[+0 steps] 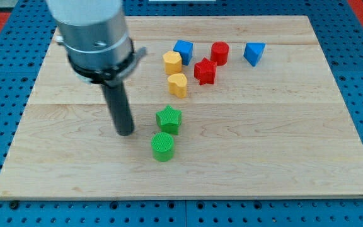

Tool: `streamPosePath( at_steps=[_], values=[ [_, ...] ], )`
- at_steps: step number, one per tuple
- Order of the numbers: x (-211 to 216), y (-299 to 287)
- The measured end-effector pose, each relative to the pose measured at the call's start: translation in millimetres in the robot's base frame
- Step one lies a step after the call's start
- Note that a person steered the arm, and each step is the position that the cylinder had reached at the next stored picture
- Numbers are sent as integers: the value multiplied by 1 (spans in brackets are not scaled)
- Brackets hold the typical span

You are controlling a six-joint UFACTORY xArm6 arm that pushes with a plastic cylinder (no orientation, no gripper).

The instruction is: Move the green star away from the green circle

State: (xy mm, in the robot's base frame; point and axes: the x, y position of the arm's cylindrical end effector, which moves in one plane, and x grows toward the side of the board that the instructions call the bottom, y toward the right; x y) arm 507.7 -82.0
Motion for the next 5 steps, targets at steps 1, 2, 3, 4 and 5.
streamPosePath(
  at_steps=[1,2,3,4,5],
  values=[
    [-4,63],
    [-18,104],
    [-38,123],
    [-36,145],
    [23,147]
  ],
)
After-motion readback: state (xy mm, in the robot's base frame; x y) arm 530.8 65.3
